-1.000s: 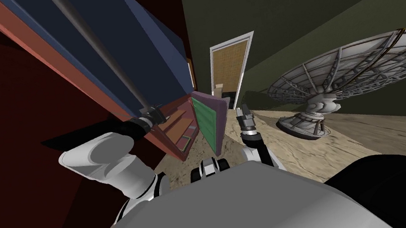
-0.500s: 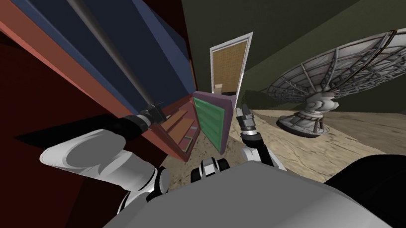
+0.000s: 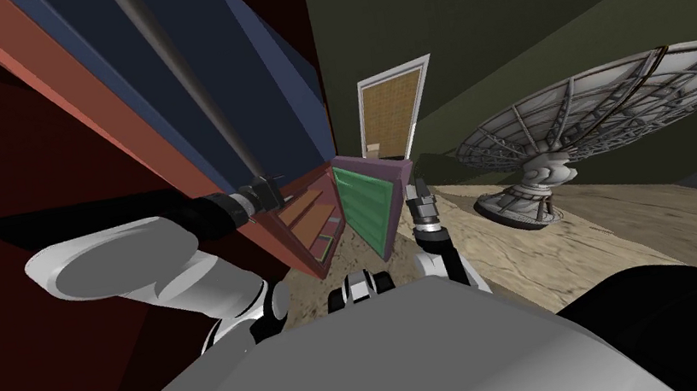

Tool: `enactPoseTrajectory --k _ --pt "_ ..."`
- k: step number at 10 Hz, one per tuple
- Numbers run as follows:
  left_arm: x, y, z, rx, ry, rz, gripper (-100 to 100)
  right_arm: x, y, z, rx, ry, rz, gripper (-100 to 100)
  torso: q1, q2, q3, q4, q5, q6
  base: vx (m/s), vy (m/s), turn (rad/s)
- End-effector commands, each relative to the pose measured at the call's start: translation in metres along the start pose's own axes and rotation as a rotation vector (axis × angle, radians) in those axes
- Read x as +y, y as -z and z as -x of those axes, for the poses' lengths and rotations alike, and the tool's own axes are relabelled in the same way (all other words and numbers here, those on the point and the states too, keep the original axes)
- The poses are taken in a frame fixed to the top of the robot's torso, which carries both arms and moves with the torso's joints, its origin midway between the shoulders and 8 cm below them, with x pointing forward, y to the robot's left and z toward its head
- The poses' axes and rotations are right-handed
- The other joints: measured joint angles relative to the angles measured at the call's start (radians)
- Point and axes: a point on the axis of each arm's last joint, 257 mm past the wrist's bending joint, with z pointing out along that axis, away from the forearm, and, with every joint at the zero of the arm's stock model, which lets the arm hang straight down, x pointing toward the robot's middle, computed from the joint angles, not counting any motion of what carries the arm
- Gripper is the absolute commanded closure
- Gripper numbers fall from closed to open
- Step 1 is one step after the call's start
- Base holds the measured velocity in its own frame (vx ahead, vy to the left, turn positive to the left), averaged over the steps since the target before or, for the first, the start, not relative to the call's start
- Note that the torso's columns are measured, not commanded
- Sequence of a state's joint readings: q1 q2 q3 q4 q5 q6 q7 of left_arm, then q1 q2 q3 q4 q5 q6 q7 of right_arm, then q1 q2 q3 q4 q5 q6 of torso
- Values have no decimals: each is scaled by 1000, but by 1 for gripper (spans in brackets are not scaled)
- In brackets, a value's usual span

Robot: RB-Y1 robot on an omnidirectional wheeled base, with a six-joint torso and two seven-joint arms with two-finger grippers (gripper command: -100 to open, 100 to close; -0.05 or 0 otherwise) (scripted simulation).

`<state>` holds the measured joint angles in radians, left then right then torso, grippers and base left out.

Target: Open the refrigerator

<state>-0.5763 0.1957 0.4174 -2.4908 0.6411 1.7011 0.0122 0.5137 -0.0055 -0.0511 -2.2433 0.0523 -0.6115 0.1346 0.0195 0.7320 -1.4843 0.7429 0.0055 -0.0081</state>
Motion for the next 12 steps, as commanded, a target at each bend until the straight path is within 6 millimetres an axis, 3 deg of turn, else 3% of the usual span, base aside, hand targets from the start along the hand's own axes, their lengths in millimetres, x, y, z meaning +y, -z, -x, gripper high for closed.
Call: enactPoseTrajectory --k 1,6,7,10,11,12 --pt "-14 6 3 -10 -18 -18 -100 0 0 0 0 0 0 0 3 -1 -2 2 0 0 6 76 -31" --pt "-24 17 -5 -1 -53 -32 -100 0 0 0 0 0 0 0 9 1 -1 4 3 -4 9 32 -15" --pt "-11 10 -13 30 -48 12 -100 0 0 0 0 0 0 0 11 1 -2 5 2 -4 -4 -6 -53" --pt "-10 12 -20 42 -69 31 -100 0 0 0 0 0 0 0 -18 -5 -1 -7 -5 7 57 -98 -11" --pt "-9 9 -17 40 -48 20 100 0 0 0 0 0 0 0 -19 -5 -1 -9 -6 11 -92 74 31" --pt "-10 11 -19 43 -61 24 100 0 0 0 0 0 0 0 -12 0 3 -9 -3 9 -76 34 -24"
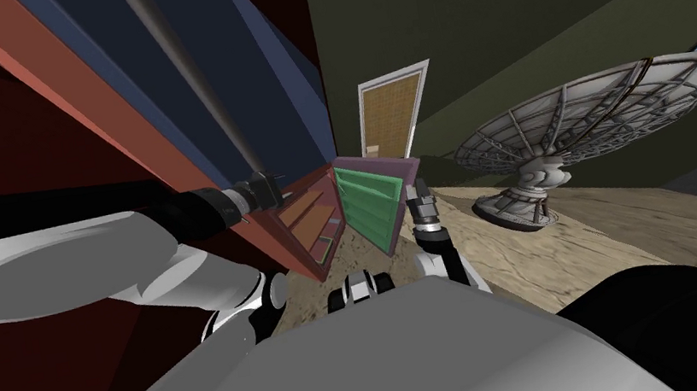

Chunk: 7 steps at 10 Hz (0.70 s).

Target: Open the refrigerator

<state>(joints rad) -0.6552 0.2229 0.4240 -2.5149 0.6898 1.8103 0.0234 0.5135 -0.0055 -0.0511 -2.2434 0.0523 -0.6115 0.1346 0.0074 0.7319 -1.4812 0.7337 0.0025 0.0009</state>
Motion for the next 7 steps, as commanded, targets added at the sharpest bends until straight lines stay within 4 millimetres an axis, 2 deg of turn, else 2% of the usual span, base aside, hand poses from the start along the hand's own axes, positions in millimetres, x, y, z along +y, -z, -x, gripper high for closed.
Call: enactPoseTrajectory --k 1,2,3,5,6,7 --pt "4 0 7 -23 8 12 100 0 0 0 0 0 0 0 0 2 0 7 -1 -3 -8 -180 30" --pt "3 1 16 -53 12 11 100 0 0 0 0 0 0 0 -11 2 1 5 -3 -3 40 -339 148" --pt "3 1 16 -53 12 11 100 0 0 0 0 -1 0 0 -19 1 2 3 -6 -2 2 -304 61" --pt "1 5 35 -112 19 8 100 0 0 0 0 0 0 0 -6 5 5 4 -2 -1 39 -271 73" --pt "1 5 35 -112 19 8 100 0 0 0 0 0 0 0 -6 5 5 4 -2 -1 -11 -268 42" --pt "0 8 44 -142 22 7 100 0 0 0 0 0 0 0 -5 8 6 5 -2 -1 -86 -286 54"
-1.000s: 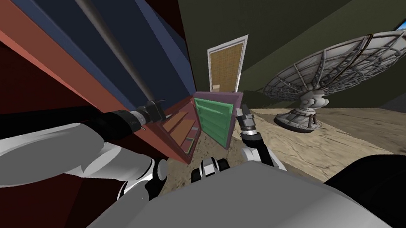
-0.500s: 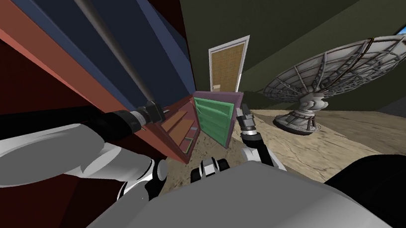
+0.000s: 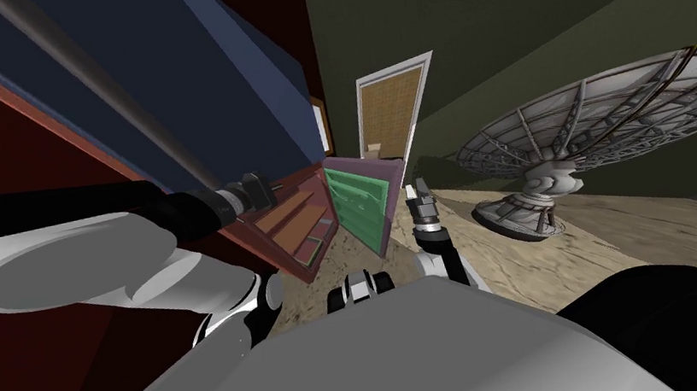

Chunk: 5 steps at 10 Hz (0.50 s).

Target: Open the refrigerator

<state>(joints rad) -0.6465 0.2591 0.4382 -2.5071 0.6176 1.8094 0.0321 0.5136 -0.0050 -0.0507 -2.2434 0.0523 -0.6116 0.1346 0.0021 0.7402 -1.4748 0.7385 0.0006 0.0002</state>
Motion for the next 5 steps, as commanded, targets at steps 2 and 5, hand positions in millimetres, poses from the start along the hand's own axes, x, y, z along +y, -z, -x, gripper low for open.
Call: enactPoseTrajectory --k 2,5 --pt "-4 4 20 -65 8 -5 100 0 0 0 0 0 0 0 -4 0 1 1 -1 0 -43 -289 78" --pt "-8 10 47 -154 19 -12 100 0 0 0 0 0 0 0 -6 -5 -3 -1 -2 0 -4 -356 94"
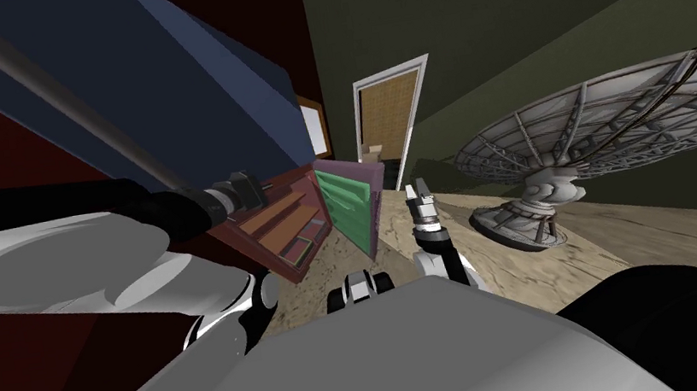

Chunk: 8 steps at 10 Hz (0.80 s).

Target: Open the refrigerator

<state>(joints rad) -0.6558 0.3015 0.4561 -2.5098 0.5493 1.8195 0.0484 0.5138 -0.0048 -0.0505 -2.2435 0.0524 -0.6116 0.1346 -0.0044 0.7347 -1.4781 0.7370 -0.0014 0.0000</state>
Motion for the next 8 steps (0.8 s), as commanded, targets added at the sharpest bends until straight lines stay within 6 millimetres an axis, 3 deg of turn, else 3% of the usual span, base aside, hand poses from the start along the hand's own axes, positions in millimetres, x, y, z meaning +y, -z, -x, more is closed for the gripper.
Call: enactPoseTrajectory --k 1,2,3,4,5,8 --pt "-1 0 16 -48 7 -3 100 0 0 0 0 0 0 0 2 2 1 0 1 0 -26 -281 25" --pt "-3 2 25 -77 11 -6 100 0 0 0 0 0 0 0 9 4 2 1 2 0 -69 -283 51" --pt "-2 1 20 -62 9 -4 100 0 0 0 0 0 0 0 8 6 4 2 3 0 -38 -142 24" --pt "-1 -3 16 -41 10 -2 -100 0 0 0 0 0 0 0 14 4 3 2 4 0 -13 96 -49" --pt "-1 -3 16 -41 10 -2 -100 0 0 0 1 1 0 0 22 2 1 1 7 -1 -6 176 -34" --pt "-3 -6 6 -8 6 -10 -100 0 0 0 1 1 0 0 5 2 1 0 2 0 31 210 -26"
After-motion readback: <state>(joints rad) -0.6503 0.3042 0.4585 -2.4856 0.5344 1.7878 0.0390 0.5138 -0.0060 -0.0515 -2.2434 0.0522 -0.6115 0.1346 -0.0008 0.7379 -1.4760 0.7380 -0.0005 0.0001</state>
